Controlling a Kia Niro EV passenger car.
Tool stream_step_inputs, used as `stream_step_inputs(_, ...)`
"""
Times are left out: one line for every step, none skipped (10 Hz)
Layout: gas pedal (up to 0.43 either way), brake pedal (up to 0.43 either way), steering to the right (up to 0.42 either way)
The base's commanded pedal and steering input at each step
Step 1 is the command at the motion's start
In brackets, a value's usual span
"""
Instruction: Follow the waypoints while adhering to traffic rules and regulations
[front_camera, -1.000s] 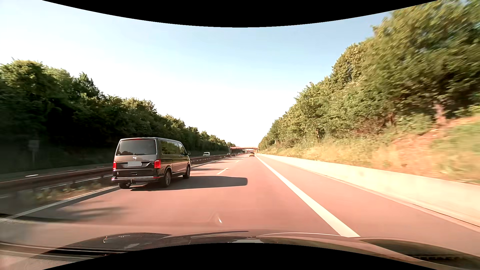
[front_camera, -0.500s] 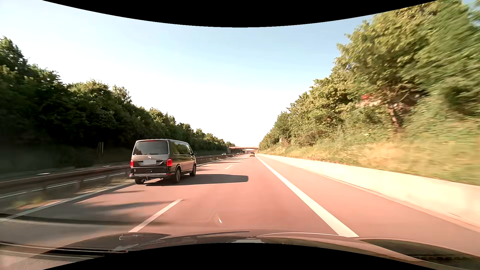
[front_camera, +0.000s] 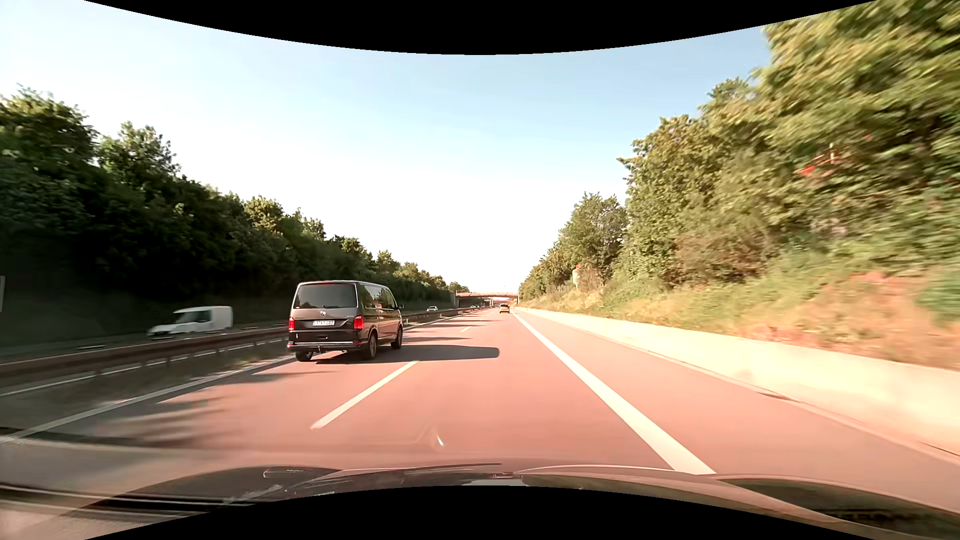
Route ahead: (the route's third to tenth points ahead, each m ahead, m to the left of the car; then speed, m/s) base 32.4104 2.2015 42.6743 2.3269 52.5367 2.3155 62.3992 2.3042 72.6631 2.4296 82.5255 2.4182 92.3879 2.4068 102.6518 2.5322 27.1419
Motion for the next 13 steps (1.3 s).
stream_step_inputs(0.248,0.006,-0.001)
stream_step_inputs(0.248,0.006,-0.001)
stream_step_inputs(0.248,0.006,-0.001)
stream_step_inputs(0.248,0.006,-0.001)
stream_step_inputs(0.248,0.006,-0.001)
stream_step_inputs(0.248,0.006,-0.001)
stream_step_inputs(0.248,0.006,-0.001)
stream_step_inputs(0.248,0.006,-0.001)
stream_step_inputs(0.248,0.006,-0.001)
stream_step_inputs(0.248,0.006,-0.001)
stream_step_inputs(0.248,0.006,-0.001)
stream_step_inputs(0.248,0.006,-0.001)
stream_step_inputs(0.248,0.006,-0.001)
